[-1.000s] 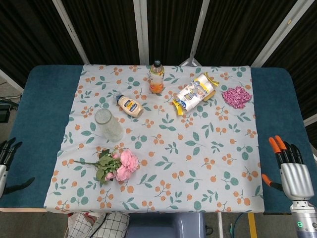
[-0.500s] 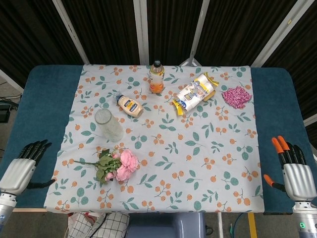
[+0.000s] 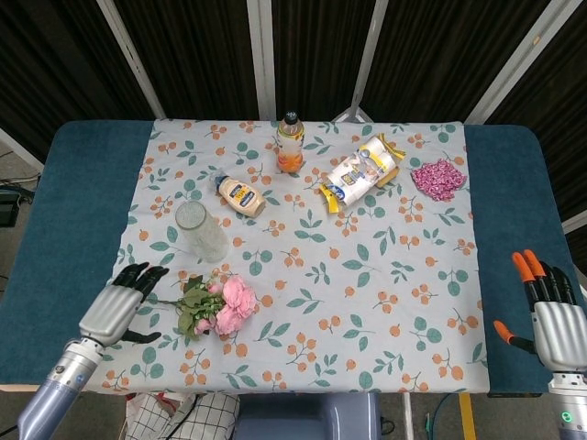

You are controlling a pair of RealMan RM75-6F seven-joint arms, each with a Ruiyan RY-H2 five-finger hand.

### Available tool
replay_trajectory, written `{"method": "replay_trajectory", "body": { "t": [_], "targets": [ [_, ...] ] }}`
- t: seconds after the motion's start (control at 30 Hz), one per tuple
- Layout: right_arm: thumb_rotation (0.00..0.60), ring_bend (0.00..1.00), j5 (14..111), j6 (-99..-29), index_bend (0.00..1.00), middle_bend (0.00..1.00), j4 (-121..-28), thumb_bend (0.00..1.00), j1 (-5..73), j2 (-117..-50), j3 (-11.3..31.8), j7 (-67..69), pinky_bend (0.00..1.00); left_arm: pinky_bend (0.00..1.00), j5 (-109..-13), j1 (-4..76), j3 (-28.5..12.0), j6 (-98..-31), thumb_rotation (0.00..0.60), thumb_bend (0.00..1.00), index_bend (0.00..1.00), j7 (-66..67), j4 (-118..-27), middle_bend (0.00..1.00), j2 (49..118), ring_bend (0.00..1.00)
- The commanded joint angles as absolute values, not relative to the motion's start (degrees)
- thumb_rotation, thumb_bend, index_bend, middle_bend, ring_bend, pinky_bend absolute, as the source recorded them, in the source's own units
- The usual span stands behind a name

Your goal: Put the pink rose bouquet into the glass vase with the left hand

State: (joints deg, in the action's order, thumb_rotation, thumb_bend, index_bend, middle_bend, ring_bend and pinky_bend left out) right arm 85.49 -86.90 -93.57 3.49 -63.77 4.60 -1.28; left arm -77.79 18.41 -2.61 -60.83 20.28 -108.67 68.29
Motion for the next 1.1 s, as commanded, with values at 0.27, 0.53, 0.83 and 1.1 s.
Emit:
{"method": "replay_trajectory", "body": {
  "t": [0.27,0.53,0.83,1.1],
  "targets": [
    [0.600,0.04,85.0,-87.5,0.00,0.00,-93.5,0.22,3.1,-63.2,5.1,0.4,0.06,0.03,-69.7,22.5,-3.4,-57.9,0.600,0.01,0.07,28.7,-108.4,0.08,76.6,0.00],
    [0.600,0.04,84.9,-87.6,0.00,0.00,-93.4,0.22,3.0,-62.9,5.2,1.4,0.06,0.04,-63.2,25.4,-4.8,-59.2,0.600,0.01,0.07,36.3,-106.6,0.09,83.4,0.00],
    [0.600,0.04,84.8,-87.6,0.00,0.00,-93.2,0.22,3.0,-62.8,5.3,2.2,0.06,0.30,-59.9,27.1,-4.7,-65.5,0.600,0.19,0.14,46.9,-104.0,0.25,89.8,0.17],
    [0.600,0.04,85.1,-86.3,0.00,0.00,-92.8,0.22,3.5,-63.4,5.0,1.4,0.06,0.30,-59.8,28.1,-4.2,-69.8,0.600,0.24,0.18,53.7,-101.4,0.25,93.1,0.17]
  ]
}}
